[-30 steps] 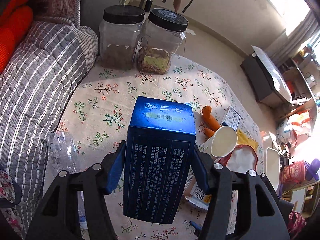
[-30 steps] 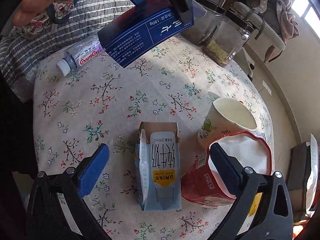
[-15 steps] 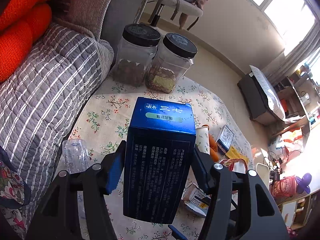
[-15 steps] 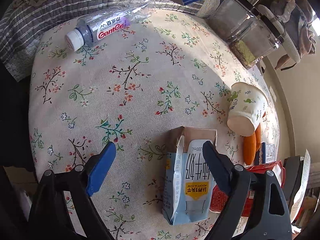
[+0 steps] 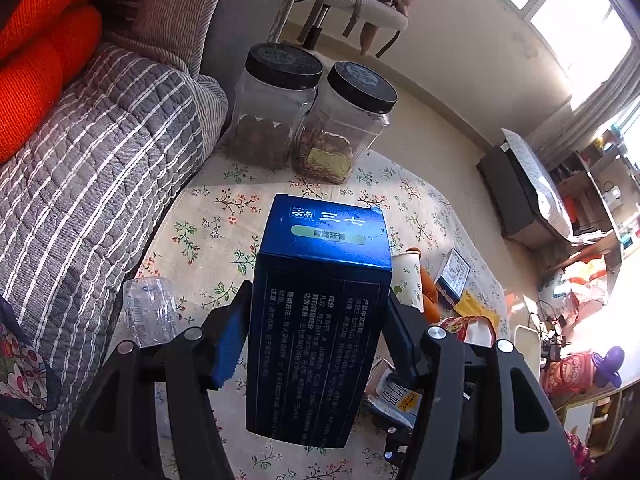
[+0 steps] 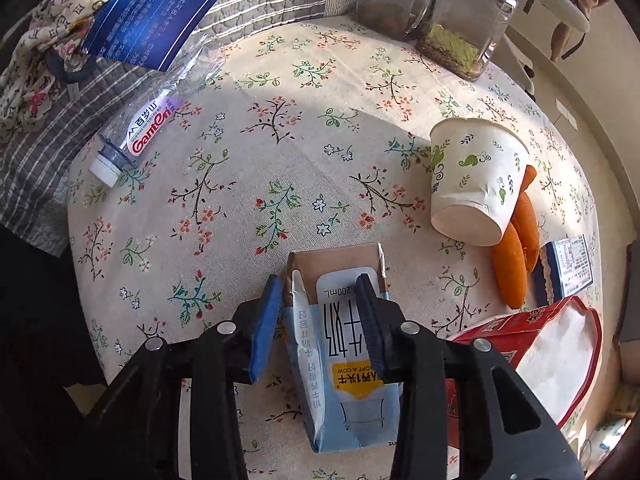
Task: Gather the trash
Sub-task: 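Grasp the white milk carton with the right gripper while the left gripper holds the box, then lift the milk carton over the white bin and open the right gripper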
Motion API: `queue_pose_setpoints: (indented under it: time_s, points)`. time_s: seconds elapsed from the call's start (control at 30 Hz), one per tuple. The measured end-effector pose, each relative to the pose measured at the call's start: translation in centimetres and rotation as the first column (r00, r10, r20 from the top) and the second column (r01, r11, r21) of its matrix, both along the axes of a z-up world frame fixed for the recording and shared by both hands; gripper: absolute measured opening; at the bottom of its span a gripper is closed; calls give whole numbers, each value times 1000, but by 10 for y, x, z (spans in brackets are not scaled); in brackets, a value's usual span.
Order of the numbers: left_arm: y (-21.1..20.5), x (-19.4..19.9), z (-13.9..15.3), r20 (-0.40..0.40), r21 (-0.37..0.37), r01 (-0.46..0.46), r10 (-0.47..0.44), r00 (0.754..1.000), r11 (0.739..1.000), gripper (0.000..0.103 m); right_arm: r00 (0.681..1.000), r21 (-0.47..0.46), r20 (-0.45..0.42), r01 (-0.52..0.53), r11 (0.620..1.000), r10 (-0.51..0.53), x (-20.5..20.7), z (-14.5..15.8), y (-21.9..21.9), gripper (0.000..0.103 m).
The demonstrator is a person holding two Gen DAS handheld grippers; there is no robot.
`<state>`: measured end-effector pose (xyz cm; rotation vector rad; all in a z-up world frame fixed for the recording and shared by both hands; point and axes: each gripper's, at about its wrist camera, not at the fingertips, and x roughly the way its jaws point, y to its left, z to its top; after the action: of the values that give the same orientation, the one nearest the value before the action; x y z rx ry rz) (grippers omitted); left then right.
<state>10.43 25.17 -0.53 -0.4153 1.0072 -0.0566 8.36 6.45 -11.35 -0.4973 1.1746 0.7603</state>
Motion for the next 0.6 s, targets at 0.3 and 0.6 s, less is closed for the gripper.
queue_pose_setpoints:
  time_s: [0.3,0.6]
  points:
    - [0,0,2,6,-13,0,0,1000,1000,60,998,-121,55,-34,992,41,1,-14,12,79]
    - [3,1,3,11,-10,-11,11,1000,1000,60,996,-95,94,-3,995,12,4,-16,23,55]
